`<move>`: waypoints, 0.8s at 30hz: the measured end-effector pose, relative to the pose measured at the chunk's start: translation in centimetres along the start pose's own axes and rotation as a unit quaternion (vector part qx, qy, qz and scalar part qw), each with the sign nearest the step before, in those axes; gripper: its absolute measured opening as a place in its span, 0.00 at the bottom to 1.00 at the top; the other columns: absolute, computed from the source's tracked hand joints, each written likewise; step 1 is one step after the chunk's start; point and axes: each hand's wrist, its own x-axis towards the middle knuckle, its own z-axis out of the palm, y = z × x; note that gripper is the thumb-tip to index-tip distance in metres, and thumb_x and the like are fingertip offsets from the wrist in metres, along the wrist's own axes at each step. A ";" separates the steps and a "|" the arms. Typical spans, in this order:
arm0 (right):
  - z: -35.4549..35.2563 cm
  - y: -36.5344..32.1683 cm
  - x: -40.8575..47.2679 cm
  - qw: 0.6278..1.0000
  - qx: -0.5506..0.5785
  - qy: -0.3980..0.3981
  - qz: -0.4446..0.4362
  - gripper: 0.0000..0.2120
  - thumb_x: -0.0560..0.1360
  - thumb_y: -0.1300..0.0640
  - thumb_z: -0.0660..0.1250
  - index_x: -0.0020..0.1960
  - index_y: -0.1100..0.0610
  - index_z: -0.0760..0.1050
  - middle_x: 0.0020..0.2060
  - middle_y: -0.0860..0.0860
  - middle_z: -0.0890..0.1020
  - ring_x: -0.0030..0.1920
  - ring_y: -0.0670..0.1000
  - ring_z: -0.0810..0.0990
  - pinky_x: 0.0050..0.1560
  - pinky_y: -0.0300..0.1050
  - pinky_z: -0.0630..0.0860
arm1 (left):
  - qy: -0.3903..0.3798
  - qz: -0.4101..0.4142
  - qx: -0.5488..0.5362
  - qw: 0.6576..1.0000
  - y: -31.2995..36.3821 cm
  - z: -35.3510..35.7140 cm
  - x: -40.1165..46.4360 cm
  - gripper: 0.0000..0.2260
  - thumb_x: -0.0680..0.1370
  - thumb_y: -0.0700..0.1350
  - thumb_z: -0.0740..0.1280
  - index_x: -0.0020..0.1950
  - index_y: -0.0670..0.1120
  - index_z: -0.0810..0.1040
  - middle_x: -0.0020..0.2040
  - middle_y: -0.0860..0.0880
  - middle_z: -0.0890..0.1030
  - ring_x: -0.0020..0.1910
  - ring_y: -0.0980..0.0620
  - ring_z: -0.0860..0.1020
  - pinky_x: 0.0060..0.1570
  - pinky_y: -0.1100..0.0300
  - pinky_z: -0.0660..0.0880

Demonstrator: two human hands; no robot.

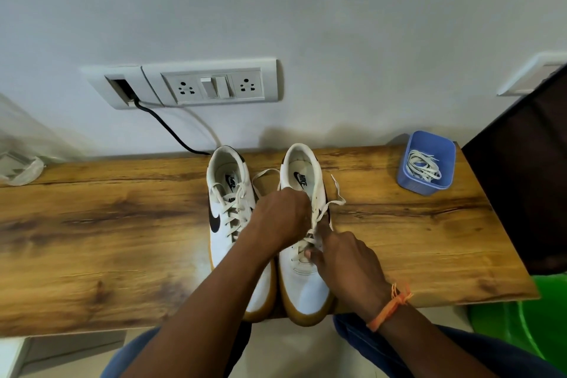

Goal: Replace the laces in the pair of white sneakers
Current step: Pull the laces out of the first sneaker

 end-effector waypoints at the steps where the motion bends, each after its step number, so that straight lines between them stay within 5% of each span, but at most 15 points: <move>1: 0.0 0.0 0.0 1.000 0.001 -0.001 -0.001 0.27 0.79 0.44 0.61 0.74 0.51 0.59 0.52 0.53 0.81 0.50 0.55 0.82 0.47 0.48 0.78 | 0.005 -0.004 0.021 1.000 0.3 0.4 0.0 0.10 0.77 0.44 0.63 0.55 0.47 0.81 0.50 0.46 0.83 0.48 0.44 0.82 0.40 0.55 0.76; 5: 0.0 0.1 0.0 1.000 0.001 -0.003 -0.005 0.23 0.79 0.46 0.61 0.71 0.52 0.63 0.52 0.53 0.81 0.50 0.56 0.81 0.46 0.47 0.78 | 0.003 -0.033 -0.034 0.999 0.0 1.4 0.4 0.08 0.76 0.44 0.65 0.51 0.46 0.82 0.48 0.47 0.82 0.47 0.44 0.82 0.41 0.54 0.78; 11: -0.6 0.4 -0.2 1.000 -0.002 -0.008 -0.012 0.21 0.79 0.44 0.61 0.69 0.51 0.66 0.52 0.53 0.81 0.51 0.56 0.81 0.46 0.47 0.78 | 0.005 -0.096 -0.189 0.977 -0.8 -0.5 0.7 0.08 0.67 0.48 0.71 0.34 0.43 0.81 0.31 0.49 0.80 0.34 0.49 0.80 0.30 0.59 0.74; 16: -1.0 0.3 -0.2 1.000 -0.008 -0.012 -0.015 0.19 0.80 0.44 0.60 0.68 0.50 0.66 0.56 0.54 0.79 0.54 0.57 0.80 0.46 0.46 0.73 | 0.162 -0.205 -0.190 0.946 -4.5 -3.1 -0.2 0.12 0.67 0.47 0.69 0.28 0.41 0.75 0.24 0.49 0.74 0.26 0.49 0.75 0.26 0.60 0.68; 20: -0.9 0.2 -0.3 1.000 -0.013 -0.020 -0.007 0.18 0.80 0.44 0.60 0.67 0.50 0.65 0.56 0.53 0.79 0.54 0.57 0.80 0.46 0.47 0.74 | 0.141 -0.208 -0.127 0.960 -4.2 -2.1 -0.5 0.04 0.71 0.42 0.65 0.38 0.43 0.78 0.34 0.47 0.78 0.36 0.44 0.80 0.30 0.59 0.68; 24: -1.0 0.1 -0.2 1.000 -0.019 -0.016 -0.012 0.19 0.80 0.44 0.60 0.67 0.51 0.65 0.56 0.54 0.79 0.55 0.57 0.79 0.46 0.46 0.73 | 0.091 -0.048 -0.136 0.985 -1.2 -1.9 0.3 0.13 0.72 0.43 0.67 0.55 0.50 0.81 0.46 0.48 0.83 0.45 0.45 0.81 0.40 0.55 0.76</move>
